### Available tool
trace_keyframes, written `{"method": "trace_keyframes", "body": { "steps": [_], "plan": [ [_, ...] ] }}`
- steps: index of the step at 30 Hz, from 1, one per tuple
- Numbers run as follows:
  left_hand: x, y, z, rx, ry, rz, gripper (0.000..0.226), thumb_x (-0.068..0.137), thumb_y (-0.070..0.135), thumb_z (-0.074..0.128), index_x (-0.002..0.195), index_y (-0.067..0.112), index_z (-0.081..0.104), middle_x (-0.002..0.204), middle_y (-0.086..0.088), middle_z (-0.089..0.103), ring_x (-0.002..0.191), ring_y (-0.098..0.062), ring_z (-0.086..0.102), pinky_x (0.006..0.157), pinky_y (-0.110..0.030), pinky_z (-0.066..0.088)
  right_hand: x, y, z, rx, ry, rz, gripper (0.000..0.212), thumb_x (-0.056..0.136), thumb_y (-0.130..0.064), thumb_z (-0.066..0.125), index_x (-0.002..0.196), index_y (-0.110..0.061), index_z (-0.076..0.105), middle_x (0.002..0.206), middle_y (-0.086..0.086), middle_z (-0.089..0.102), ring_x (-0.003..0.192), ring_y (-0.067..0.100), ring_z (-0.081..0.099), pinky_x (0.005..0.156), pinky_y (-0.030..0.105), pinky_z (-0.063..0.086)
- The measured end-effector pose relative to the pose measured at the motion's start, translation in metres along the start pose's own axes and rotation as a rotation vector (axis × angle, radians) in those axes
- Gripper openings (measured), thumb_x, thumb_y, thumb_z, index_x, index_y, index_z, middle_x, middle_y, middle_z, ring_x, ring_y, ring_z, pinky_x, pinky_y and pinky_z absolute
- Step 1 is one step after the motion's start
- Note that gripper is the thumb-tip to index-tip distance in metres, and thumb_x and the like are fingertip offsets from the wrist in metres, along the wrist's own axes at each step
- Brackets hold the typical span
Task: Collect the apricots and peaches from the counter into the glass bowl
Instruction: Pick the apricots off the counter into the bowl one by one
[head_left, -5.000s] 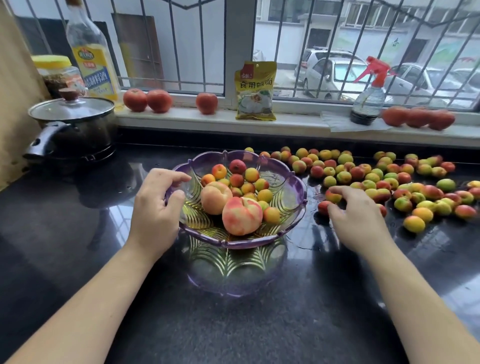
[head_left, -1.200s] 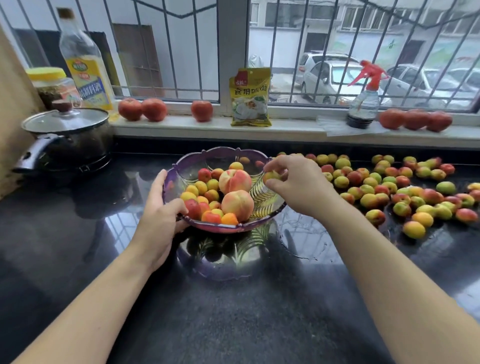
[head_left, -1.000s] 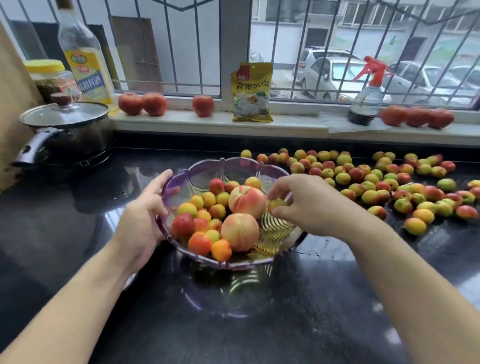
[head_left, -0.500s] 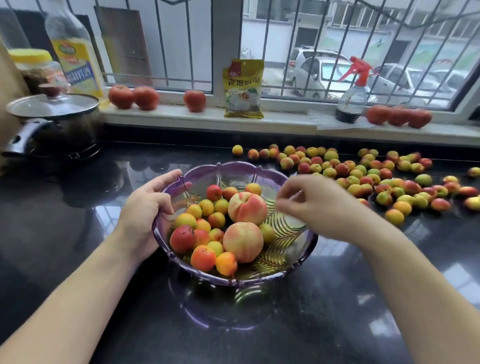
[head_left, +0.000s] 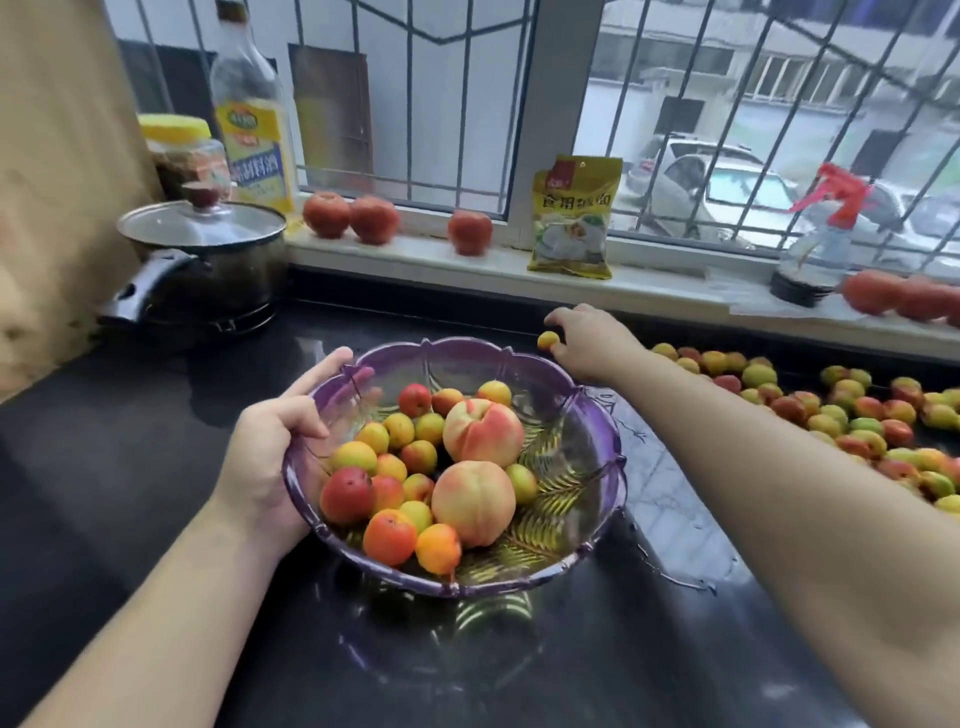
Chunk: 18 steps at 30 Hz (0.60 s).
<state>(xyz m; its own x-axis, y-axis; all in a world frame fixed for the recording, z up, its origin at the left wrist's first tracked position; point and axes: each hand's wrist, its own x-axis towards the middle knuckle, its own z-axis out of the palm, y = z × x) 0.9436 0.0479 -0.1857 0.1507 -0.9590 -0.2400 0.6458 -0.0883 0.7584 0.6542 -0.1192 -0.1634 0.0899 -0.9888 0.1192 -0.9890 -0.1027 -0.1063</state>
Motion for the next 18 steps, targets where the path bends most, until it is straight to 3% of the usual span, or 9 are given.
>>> {"method": "trace_keyframes", "body": {
  "steps": [3, 6, 8, 11, 14, 16, 18],
  "plan": [
    [0.004, 0.002, -0.002, -0.080, -0.033, -0.027, 0.078, 0.060, 0.003, 0.051, 0.136, 0.007, 0.069, 0.130, -0.019, 0.074, 0.124, -0.035, 0.070, 0.112, -0.052, 0.048, 0.028, -0.006, 0.014, -0.121, -0.123, -0.029, 0.052, 0.097, -0.033, 0.054, 0.148, -0.027, 0.045, 0.144, 0.010, 0.049, 0.127, 0.033, 0.053, 0.101, 0.047, 0.048],
    [0.006, 0.004, -0.002, -0.119, -0.043, -0.047, 0.091, 0.044, 0.010, 0.063, 0.135, 0.006, 0.070, 0.127, -0.020, 0.075, 0.122, -0.036, 0.072, 0.112, -0.051, 0.048, 0.035, -0.005, 0.020, -0.115, -0.105, -0.052, 0.043, 0.094, -0.021, 0.059, 0.136, -0.023, 0.059, 0.132, 0.010, 0.059, 0.118, 0.033, 0.058, 0.098, 0.042, 0.050],
    [0.008, 0.002, -0.002, -0.095, -0.045, -0.057, 0.075, 0.062, 0.009, 0.057, 0.136, 0.009, 0.070, 0.128, -0.020, 0.075, 0.122, -0.035, 0.071, 0.113, -0.051, 0.048, 0.026, -0.006, 0.007, 0.116, 0.022, -0.026, 0.034, 0.095, -0.021, 0.060, 0.129, -0.021, 0.065, 0.126, 0.009, 0.065, 0.113, 0.030, 0.062, 0.097, 0.039, 0.051],
    [0.005, 0.000, -0.002, -0.064, -0.033, -0.071, 0.066, 0.074, 0.011, 0.049, 0.137, 0.011, 0.069, 0.130, -0.020, 0.074, 0.123, -0.035, 0.071, 0.116, -0.054, 0.045, -0.030, -0.016, -0.043, 0.644, 0.187, 0.014, 0.025, 0.096, -0.033, 0.064, 0.120, -0.023, 0.067, 0.107, 0.003, 0.071, 0.096, 0.021, 0.069, 0.081, 0.033, 0.055],
    [0.001, -0.001, 0.001, -0.060, -0.022, -0.048, 0.069, 0.073, 0.011, 0.047, 0.138, 0.011, 0.068, 0.130, -0.019, 0.074, 0.122, -0.034, 0.072, 0.109, -0.055, 0.049, -0.120, -0.021, -0.104, 0.714, -0.072, -0.149, 0.019, 0.094, -0.038, 0.068, 0.111, -0.031, 0.069, 0.096, -0.006, 0.075, 0.084, 0.008, 0.072, 0.076, 0.025, 0.054],
    [-0.003, -0.002, 0.005, -0.054, -0.013, -0.038, 0.070, 0.072, 0.012, 0.047, 0.139, 0.013, 0.068, 0.129, -0.017, 0.074, 0.118, -0.033, 0.074, 0.101, -0.052, 0.053, -0.158, -0.026, -0.124, 0.557, -0.267, -0.246, 0.018, 0.088, -0.038, 0.073, 0.105, -0.036, 0.069, 0.093, -0.012, 0.075, 0.078, 0.002, 0.069, 0.071, 0.021, 0.049],
    [-0.005, -0.004, 0.006, -0.043, -0.006, -0.023, 0.071, 0.072, 0.013, 0.047, 0.140, 0.014, 0.068, 0.130, -0.017, 0.074, 0.114, -0.032, 0.076, 0.100, -0.053, 0.053, -0.167, -0.032, -0.121, 0.331, -0.310, -0.257, 0.020, 0.084, -0.037, 0.078, 0.101, -0.039, 0.067, 0.091, -0.014, 0.072, 0.079, 0.002, 0.066, 0.070, 0.021, 0.047]
  ]
}}
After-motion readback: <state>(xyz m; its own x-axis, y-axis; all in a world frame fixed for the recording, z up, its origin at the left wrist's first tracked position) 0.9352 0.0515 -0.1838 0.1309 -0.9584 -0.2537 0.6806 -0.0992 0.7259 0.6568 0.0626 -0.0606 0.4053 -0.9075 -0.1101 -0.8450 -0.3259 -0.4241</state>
